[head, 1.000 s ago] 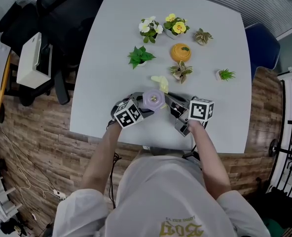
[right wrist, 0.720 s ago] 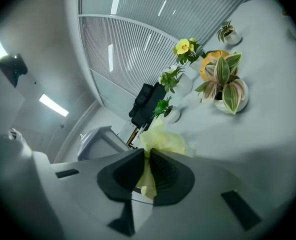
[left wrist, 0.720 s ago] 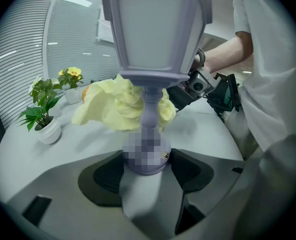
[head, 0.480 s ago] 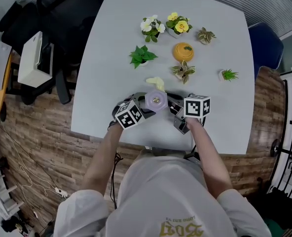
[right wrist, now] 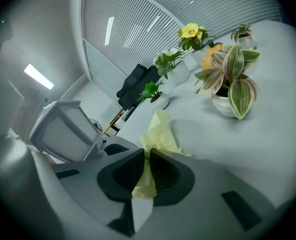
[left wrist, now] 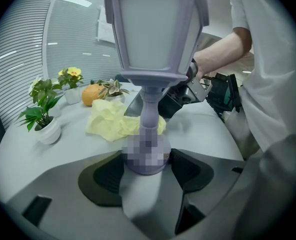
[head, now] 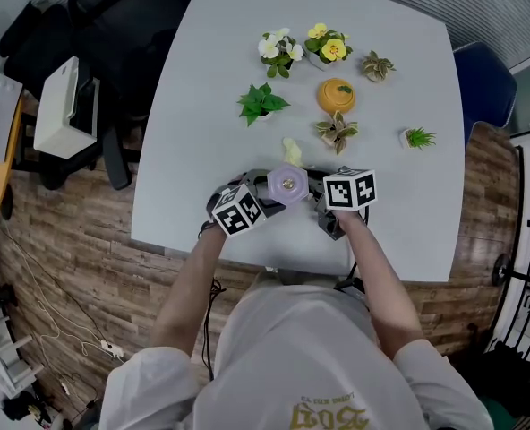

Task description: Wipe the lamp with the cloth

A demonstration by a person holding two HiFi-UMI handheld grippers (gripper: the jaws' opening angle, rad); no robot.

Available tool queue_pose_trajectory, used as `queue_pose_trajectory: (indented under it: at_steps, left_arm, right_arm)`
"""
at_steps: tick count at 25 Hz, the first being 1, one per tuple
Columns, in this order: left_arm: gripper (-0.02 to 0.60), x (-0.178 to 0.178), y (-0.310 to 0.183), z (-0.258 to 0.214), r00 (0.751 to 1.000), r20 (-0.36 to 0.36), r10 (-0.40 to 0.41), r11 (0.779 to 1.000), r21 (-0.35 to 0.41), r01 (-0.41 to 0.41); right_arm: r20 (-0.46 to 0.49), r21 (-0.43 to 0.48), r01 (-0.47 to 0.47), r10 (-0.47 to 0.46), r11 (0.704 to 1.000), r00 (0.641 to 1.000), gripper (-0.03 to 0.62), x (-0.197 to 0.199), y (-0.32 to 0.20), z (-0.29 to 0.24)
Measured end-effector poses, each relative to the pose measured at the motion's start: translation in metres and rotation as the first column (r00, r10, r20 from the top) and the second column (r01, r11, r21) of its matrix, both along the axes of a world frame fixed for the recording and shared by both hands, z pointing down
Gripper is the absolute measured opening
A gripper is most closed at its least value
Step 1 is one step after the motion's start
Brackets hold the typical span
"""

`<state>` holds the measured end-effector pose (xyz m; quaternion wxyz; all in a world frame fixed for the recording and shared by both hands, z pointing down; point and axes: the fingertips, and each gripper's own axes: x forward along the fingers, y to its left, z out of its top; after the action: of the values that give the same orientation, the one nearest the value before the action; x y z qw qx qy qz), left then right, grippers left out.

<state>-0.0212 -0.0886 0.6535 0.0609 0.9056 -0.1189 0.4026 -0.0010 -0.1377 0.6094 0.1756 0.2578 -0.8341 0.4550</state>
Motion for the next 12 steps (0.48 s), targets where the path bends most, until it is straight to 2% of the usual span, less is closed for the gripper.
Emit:
queue_pose_trajectory:
  at_steps: [8,12]
  left_arm:
    - [0.298,0.0,0.0,0.001,1.0,0.0,-0.002,1.0,-0.001,0.002]
    - [0.298,0.0,0.0,0.001,1.0,0.0,-0.002,1.0,0.0,0.002]
  right_arm:
    - [-0.002,-0.005,0.04,-0.04,0.999,0.999,0.051,-0.017,-0.009,0.005]
    - [-0.013,0.003,0.049,-0.049,0.999,0.999,0.049,-0.014,-0.01,0.008]
